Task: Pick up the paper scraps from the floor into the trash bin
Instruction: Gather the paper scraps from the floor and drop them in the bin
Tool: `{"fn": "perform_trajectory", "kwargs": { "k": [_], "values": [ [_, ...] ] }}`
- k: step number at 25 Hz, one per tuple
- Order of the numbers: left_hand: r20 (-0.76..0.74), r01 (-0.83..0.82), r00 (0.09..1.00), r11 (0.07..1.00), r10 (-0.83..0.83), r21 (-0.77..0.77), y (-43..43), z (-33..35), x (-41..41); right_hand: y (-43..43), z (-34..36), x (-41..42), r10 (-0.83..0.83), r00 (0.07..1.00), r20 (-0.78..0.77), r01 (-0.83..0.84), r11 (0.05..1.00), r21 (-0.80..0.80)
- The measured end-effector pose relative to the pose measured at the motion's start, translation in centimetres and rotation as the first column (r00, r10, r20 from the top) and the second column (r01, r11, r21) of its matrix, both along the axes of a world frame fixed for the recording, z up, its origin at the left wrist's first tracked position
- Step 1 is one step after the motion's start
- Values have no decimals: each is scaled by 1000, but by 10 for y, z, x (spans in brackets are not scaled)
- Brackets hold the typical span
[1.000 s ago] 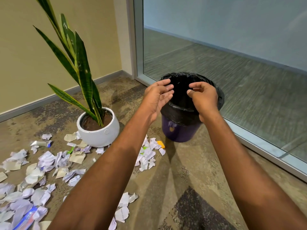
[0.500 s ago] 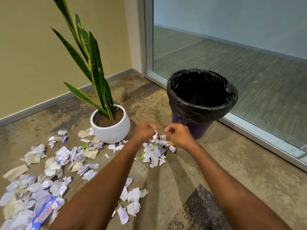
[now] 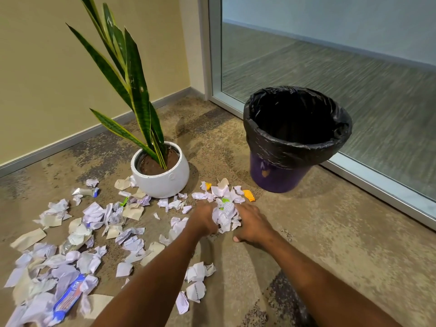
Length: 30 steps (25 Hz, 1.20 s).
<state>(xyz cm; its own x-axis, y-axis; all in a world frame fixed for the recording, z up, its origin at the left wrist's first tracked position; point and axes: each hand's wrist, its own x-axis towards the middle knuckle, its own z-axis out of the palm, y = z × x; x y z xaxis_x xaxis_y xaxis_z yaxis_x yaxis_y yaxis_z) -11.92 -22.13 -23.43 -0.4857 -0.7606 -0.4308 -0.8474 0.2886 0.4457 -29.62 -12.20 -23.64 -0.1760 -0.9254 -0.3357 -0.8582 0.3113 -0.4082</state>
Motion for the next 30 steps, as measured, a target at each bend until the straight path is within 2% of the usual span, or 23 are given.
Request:
{"fn": "perform_trajectory", "kwargs": {
  "k": [3,5,8,12,14,18,25,30],
  "values": [
    [-161,-33,987,995,18,-90,7,-20,3,-3,-3,17,-7,1000,24,9,998,-55],
    [-283,-92,956,995,75,-46,12,-23,1,-4,-7,27,-122,978,168,139,986,-89],
    [-325,-149,931,986,165,76,21,3,0,-1,-6,39,-295,840,456,354,934,-46],
    [-356,-229,881,939,312,256,24,13,-1,5,2,46,-384,682,623,454,890,51],
    [-386,-247,857,930,341,272,24,17,-2,5,6,44,-402,637,657,485,872,63],
    [-497,-259,775,914,390,313,25,39,-8,0,23,36,-386,611,691,529,849,7],
    [-622,-258,681,921,387,290,14,93,-29,-12,87,18,-297,665,686,547,818,-176],
    [-716,-260,592,929,369,263,-2,142,-54,-27,152,0,-282,667,689,606,744,-282]
  ]
}}
